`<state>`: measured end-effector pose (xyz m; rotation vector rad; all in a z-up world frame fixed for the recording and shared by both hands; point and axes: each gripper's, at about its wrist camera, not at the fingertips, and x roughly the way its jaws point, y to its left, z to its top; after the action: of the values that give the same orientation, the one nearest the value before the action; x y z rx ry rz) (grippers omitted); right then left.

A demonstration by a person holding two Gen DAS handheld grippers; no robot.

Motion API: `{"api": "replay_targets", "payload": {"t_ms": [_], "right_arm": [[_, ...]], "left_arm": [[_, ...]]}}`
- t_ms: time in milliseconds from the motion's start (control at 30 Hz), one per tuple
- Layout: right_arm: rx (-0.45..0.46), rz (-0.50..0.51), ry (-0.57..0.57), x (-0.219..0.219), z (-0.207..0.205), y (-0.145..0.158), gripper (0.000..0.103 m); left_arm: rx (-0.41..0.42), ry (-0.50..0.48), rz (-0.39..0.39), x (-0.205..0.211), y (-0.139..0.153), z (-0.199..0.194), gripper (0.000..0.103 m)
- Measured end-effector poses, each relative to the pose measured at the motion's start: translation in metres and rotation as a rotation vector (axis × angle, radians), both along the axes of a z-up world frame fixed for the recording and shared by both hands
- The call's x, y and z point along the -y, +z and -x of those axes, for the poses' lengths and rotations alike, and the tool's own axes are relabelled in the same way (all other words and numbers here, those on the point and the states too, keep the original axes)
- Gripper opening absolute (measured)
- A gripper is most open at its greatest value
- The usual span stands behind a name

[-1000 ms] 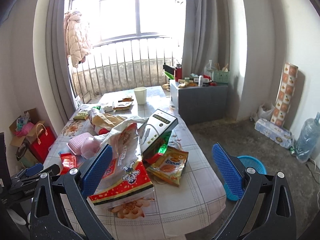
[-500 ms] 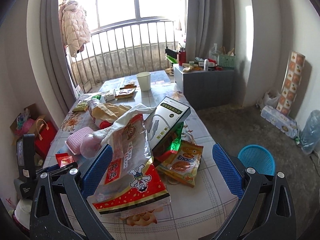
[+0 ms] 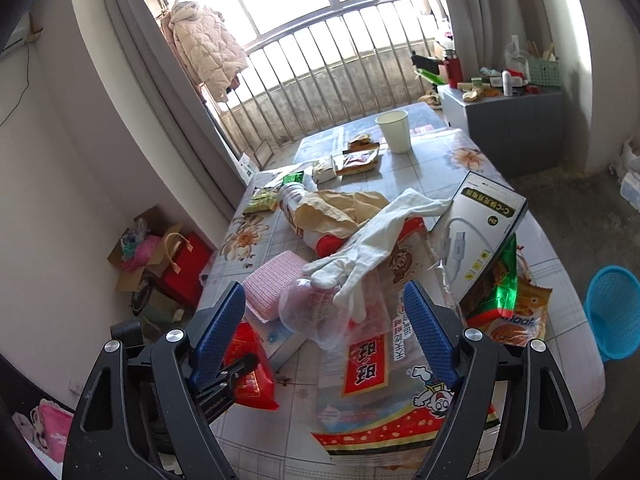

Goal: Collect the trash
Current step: 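Grasp the red snack packet with the left tool while the right tool grasps the white glove, then carry the red packet with the left tool while the right tool carries the glove to the blue basket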

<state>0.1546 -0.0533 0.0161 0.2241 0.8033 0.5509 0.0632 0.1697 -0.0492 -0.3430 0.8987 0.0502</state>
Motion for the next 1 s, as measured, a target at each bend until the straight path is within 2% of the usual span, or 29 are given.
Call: {"api": "replay_targets", "payload": {"t_ms": [67, 200, 367, 467, 567, 633, 667, 800, 1000], "right_arm": [[-0.07, -0.032, 0.012, -0.002, -0.015, -0.002, 0.074], [-0.271, -0.138, 0.021, 0.002, -0.061, -0.008, 0.072], [-0.416, -0.101, -0.021, -0.01, -0.107, -0.029, 0.059], [-0.504, -0.088, -0.061, -0.014, -0.123, -0.052, 0.05], [-0.555, -0.091, -0.067, -0.016, -0.13, -0.071, 0.031], [-0.571, -0.108, -0.064, -0.015, -0.13, -0.076, 0.008], [-0.568, -0.121, -0.053, -0.014, -0.129, -0.075, 0.004], [-0.443, -0.138, -0.001, -0.014, -0.121, -0.044, 0.002], [-0.266, -0.217, 0.049, 0.003, -0.105, 0.014, 0.002]], "left_arm": [[0.015, -0.011, 0.002, 0.001, 0.004, 0.004, 0.014], [0.042, -0.042, 0.002, 0.003, 0.012, 0.01, 0.012], [0.083, -0.074, 0.005, 0.009, 0.025, 0.016, 0.011], [0.099, -0.091, 0.003, 0.013, 0.031, 0.021, 0.011], [0.101, -0.099, -0.002, 0.016, 0.033, 0.025, 0.011], [0.101, -0.098, -0.009, 0.015, 0.035, 0.028, 0.011], [0.102, -0.097, -0.014, 0.015, 0.036, 0.029, 0.011], [0.123, -0.088, -0.037, 0.016, 0.045, 0.034, 0.011], [0.165, -0.077, -0.064, 0.023, 0.064, 0.037, 0.011]]}}
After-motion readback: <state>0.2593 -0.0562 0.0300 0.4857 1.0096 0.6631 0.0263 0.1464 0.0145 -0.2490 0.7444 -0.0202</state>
